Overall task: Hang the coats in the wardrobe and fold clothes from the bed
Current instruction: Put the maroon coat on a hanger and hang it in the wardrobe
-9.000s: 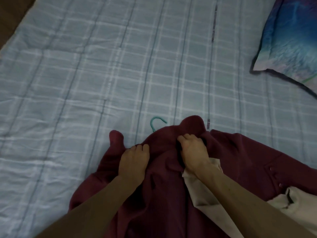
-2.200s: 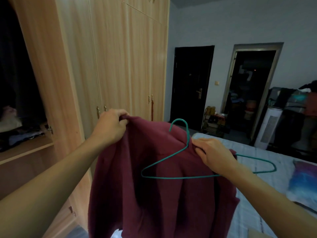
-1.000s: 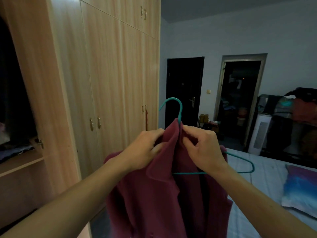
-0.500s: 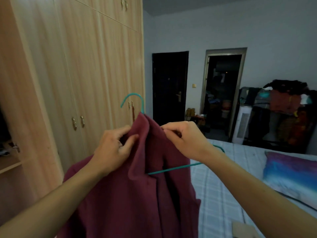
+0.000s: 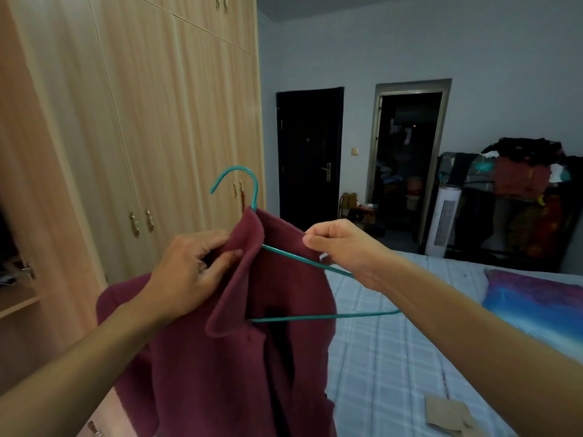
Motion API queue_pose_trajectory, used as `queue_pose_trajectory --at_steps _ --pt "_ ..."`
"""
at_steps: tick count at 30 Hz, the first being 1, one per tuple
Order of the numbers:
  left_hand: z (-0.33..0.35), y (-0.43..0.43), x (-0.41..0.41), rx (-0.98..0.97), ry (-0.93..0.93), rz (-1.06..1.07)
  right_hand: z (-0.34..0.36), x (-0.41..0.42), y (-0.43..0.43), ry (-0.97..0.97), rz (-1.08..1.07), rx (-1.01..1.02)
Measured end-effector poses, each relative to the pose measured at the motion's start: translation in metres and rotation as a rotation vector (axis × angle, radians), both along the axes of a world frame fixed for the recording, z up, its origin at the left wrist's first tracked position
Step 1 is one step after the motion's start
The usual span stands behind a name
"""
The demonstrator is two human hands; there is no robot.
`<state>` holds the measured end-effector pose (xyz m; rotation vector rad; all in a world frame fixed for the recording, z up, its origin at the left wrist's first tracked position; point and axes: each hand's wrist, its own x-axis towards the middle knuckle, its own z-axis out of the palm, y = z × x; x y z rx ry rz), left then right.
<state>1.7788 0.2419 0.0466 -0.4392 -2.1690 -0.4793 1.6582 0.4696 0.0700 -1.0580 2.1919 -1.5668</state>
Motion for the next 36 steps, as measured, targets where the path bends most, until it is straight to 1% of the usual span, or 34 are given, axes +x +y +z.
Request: queue_pose_trajectory --at_steps 3,4,7,9,12,15,18,21,23,26,27,30,32,33,34,36 --pt "-0.002 0.000 0.004 -0.014 -0.052 -0.012 -0.006 -0.001 -0.003 -0.096 -0.030 -0.068" --pt "-0.004 -0.001 0.005 -0.018 -0.061 -0.015 -0.010 -0.001 -0.005 -0.094 -0.046 -0.077" --pt "-0.006 -0.004 0.007 -0.040 -0.074 -0.036 -0.019 -0.001 -0.011 0.000 -0.104 -0.107" --pt "-0.006 -0.008 0.008 -0.055 -0.089 -0.037 -0.022 -0.002 -0.011 0.034 -0.062 -0.117" --pt "-0.006 -0.015 0.012 -0.061 -0.080 -0.022 -0.022 -0.005 -0.004 0.058 0.080 -0.097" --pt "-0.006 -0.017 0.015 -0.091 -0.058 -0.010 -0.019 -0.007 0.005 0.132 0.146 0.011" --pt "-0.008 -0.018 0.017 -0.089 -0.063 -0.013 -0.018 -0.011 0.010 0.127 0.181 0.145" --pt "-0.004 -0.018 0.021 -0.079 -0.065 -0.004 -0.023 -0.011 0.009 0.209 0.160 0.236" --pt "0.001 -0.018 0.024 -0.091 -0.052 -0.007 -0.030 -0.006 0.005 0.217 0.149 0.200" --pt "0.006 -0.015 0.029 -0.113 -0.064 -0.026 -0.039 -0.001 0.001 0.029 0.155 0.032" --pt "0.006 -0.014 0.031 -0.127 -0.066 -0.032 -0.041 -0.002 0.000 0.004 0.155 0.008" --pt "0.003 -0.016 0.032 -0.151 -0.078 -0.026 -0.046 -0.008 -0.007 -0.004 0.142 -0.018" --pt "0.000 -0.021 0.033 -0.131 -0.081 -0.020 -0.046 -0.010 -0.007 -0.039 0.181 -0.056" --pt "-0.001 -0.024 0.034 -0.122 -0.077 -0.018 -0.045 -0.011 -0.006 -0.023 0.195 -0.061" --pt "-0.002 -0.027 0.035 -0.119 -0.074 -0.015 -0.043 -0.013 -0.005 0.034 0.190 -0.047" --pt "-0.003 -0.030 0.036 -0.129 -0.076 -0.006 -0.041 -0.016 -0.002 0.242 0.128 0.041"
